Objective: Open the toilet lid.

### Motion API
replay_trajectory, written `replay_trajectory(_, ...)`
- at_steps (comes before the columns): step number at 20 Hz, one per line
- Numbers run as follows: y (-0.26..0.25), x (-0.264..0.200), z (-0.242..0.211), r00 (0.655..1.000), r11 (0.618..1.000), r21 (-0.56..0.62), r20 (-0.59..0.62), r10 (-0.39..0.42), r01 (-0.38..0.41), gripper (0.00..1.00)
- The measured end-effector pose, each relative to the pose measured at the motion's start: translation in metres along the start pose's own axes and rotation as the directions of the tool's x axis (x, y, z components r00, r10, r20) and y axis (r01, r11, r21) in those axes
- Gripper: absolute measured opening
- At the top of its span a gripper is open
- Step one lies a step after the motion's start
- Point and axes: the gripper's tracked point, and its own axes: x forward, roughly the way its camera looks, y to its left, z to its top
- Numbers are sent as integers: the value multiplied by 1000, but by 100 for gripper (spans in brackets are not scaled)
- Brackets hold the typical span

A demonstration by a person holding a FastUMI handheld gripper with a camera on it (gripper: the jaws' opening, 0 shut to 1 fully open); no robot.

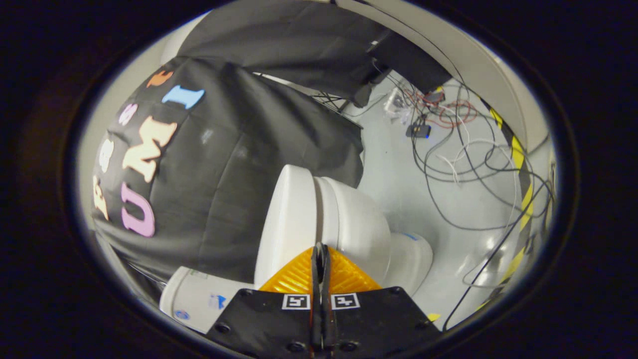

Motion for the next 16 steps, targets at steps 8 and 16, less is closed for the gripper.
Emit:
replay_trajectory(8,77,-27,24,989,980,-181,100,106,-86,1)
replay_trajectory(16,162,-54,31,973,881,-447,86,213,-153,1)
